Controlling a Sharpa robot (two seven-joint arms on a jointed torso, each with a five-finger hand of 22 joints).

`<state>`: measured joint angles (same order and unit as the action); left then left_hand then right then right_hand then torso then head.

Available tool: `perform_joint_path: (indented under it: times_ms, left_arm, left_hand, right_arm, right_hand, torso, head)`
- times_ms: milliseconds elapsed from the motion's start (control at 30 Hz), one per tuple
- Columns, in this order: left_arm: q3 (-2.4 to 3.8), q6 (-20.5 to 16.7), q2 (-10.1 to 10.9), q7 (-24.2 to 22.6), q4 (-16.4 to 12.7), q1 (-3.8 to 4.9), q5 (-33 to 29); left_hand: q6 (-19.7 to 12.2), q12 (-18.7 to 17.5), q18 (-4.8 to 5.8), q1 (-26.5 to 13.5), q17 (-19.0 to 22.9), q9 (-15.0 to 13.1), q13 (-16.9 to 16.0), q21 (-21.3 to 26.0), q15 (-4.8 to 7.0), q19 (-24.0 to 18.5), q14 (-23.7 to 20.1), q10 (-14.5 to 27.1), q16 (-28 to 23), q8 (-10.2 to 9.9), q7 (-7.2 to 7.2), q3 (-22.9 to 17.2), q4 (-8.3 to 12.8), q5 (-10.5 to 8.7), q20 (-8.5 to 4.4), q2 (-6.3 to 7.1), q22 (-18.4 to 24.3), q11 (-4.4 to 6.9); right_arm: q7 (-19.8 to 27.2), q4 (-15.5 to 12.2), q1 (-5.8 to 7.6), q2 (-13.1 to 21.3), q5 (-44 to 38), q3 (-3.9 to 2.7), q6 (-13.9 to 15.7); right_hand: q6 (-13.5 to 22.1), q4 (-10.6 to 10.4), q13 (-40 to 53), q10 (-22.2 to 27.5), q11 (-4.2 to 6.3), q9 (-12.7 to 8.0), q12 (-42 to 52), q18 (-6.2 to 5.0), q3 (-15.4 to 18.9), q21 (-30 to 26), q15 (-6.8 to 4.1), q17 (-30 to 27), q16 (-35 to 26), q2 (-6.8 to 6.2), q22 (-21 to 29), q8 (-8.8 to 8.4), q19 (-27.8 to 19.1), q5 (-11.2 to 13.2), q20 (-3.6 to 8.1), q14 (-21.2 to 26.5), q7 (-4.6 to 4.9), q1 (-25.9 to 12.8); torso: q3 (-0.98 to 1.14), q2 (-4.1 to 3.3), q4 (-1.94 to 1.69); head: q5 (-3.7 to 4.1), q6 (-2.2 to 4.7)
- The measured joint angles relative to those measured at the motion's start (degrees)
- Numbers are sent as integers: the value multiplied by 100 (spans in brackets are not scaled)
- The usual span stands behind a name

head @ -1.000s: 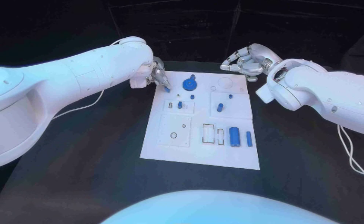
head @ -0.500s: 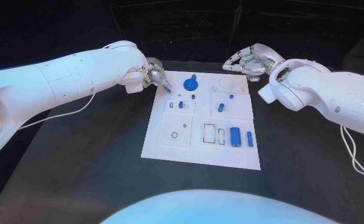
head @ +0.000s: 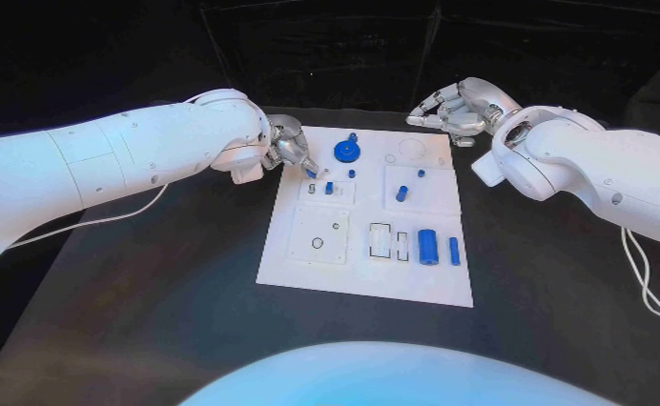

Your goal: Assemble the parts on the task board

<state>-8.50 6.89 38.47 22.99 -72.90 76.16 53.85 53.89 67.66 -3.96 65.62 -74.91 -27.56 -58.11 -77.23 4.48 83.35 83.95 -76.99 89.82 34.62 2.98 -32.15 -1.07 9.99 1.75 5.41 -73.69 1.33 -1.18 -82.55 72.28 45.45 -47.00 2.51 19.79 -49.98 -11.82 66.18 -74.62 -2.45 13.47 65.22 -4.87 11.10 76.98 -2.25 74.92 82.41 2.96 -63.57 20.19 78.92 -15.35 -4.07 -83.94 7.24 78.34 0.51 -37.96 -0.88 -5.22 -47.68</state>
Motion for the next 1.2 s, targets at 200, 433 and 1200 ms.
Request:
perform_joint_path:
  times_ms: [200, 433, 1200]
  left_arm:
    - [-62, -105, 49, -15, -109, -42, 68]
    - [-109, -193, 66, -15, -141, -115, 122]
    - [-122, -148, 65, 30, -143, -177, 188]
  left_hand:
    - [40, 0, 0, -17, 0, -7, -17, 0, 0, 0, 0, -30, 0, 27, -21, -39, 39, 0, 0, 98, -2, 29]
    - [41, 0, 0, -26, 0, -12, -26, 0, 0, 0, 0, -32, 0, 27, -21, -45, 44, 0, 0, 118, -5, 31]
    - [40, 0, -1, -60, 0, -7, -29, 0, 0, 0, 0, -30, 0, 17, -18, -98, 131, -2, 0, 149, -10, 29]
  right_arm:
    - [0, 0, -1, 9, 0, 0, 0]
    - [0, -1, -4, 13, 0, 1, 0]
    - [2, 3, -11, 11, 1, 1, 0]
  right_hand:
    - [0, 0, 0, 0, 0, -1, 0, 0, 0, 0, 0, 0, 0, 0, 0, 0, 0, 0, 0, 0, 0, 0]
    - [0, 0, -5, 0, 0, -1, 0, 0, 0, 0, 0, -1, 0, 0, 1, 22, 0, -30, 0, 0, 0, 0]
    - [0, 0, -5, 0, 0, -2, 0, 0, 0, 0, 0, -1, 0, 0, 1, 22, 0, -30, 0, 0, 0, 0]
  torso:
    - [2, -1, 4]
    - [3, -4, 5]
    - [4, -4, 12]
  head:
    - [0, -3]
    - [-5, -14]
    - [-21, -46]
